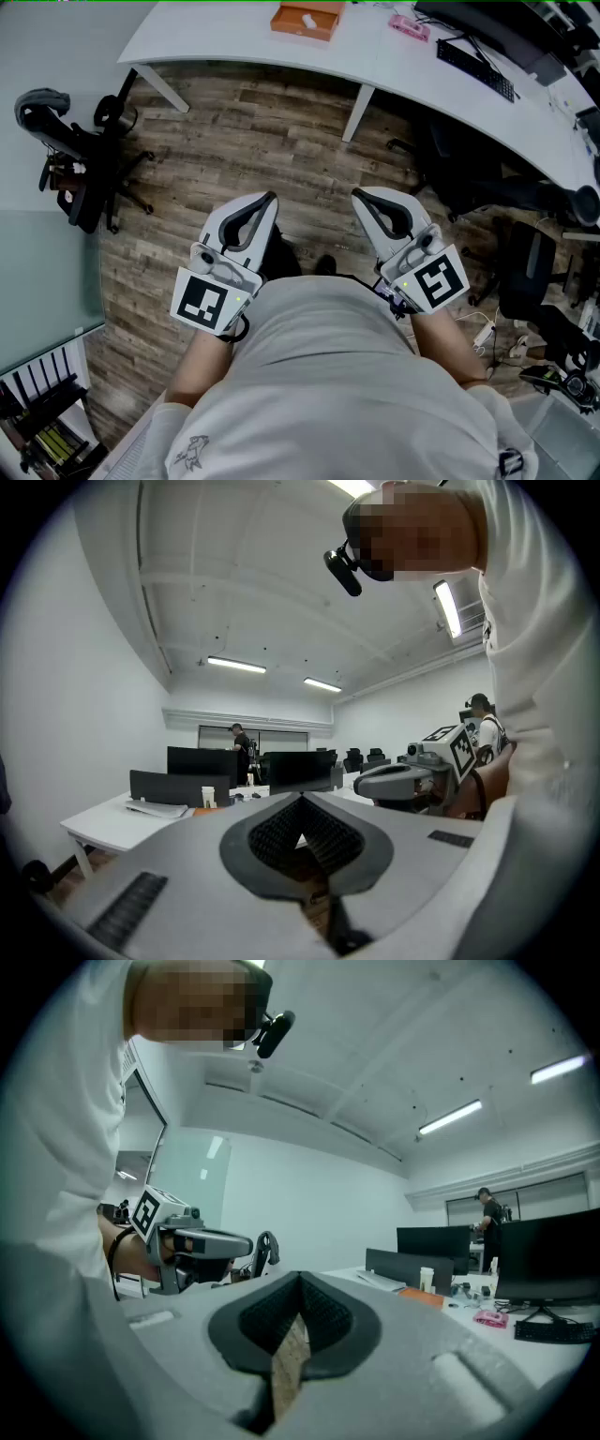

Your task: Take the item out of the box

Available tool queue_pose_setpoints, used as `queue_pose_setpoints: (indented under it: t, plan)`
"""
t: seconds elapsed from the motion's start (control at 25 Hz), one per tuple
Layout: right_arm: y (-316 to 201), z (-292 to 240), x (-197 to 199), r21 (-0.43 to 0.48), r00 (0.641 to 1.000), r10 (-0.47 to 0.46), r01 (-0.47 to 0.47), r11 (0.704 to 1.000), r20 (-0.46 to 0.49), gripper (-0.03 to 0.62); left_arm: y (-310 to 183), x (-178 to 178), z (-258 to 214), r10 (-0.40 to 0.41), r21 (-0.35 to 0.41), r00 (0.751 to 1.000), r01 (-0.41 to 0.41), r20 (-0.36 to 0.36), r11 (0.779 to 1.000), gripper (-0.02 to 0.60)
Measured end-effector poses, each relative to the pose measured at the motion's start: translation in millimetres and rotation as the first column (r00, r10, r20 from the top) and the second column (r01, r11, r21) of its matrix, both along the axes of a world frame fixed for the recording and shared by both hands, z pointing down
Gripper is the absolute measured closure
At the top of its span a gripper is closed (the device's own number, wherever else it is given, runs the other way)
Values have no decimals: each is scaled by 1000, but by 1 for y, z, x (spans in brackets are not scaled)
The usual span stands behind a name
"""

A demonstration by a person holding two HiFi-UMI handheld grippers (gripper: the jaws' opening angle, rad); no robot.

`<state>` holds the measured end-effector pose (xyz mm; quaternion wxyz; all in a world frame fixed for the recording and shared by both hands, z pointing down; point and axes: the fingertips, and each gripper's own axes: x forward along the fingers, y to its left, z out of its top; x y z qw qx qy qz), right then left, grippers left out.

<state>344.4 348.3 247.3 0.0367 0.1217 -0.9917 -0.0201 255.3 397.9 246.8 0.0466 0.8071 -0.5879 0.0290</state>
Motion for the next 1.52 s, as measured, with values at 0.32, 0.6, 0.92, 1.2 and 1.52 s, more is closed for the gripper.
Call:
queue_pose_setpoints:
  t: [0.32, 0.6, 0.92, 1.2, 1.52]
  plan:
    - [-7, 13, -56, 11, 997, -55, 55, 998, -55, 591, -8, -61, 5, -8, 36, 999, 10, -45, 999, 584]
    - [-34, 13, -141, 27, 997, -26, 28, 999, -75, 591, -25, -156, 9, 3, 46, 999, -1, -50, 999, 584]
    - [-58, -9, -226, 28, 997, 52, -50, 998, -65, 591, -36, -241, 7, 84, -16, 996, -84, -25, 996, 584]
    - [-68, -6, -252, 31, 994, 75, -73, 997, -83, 591, -41, -274, 8, 98, -3, 995, -98, -35, 995, 584]
    - [-94, 2, -270, 24, 995, 73, -72, 997, -66, 591, -58, -293, 15, 86, -18, 996, -86, -19, 996, 584]
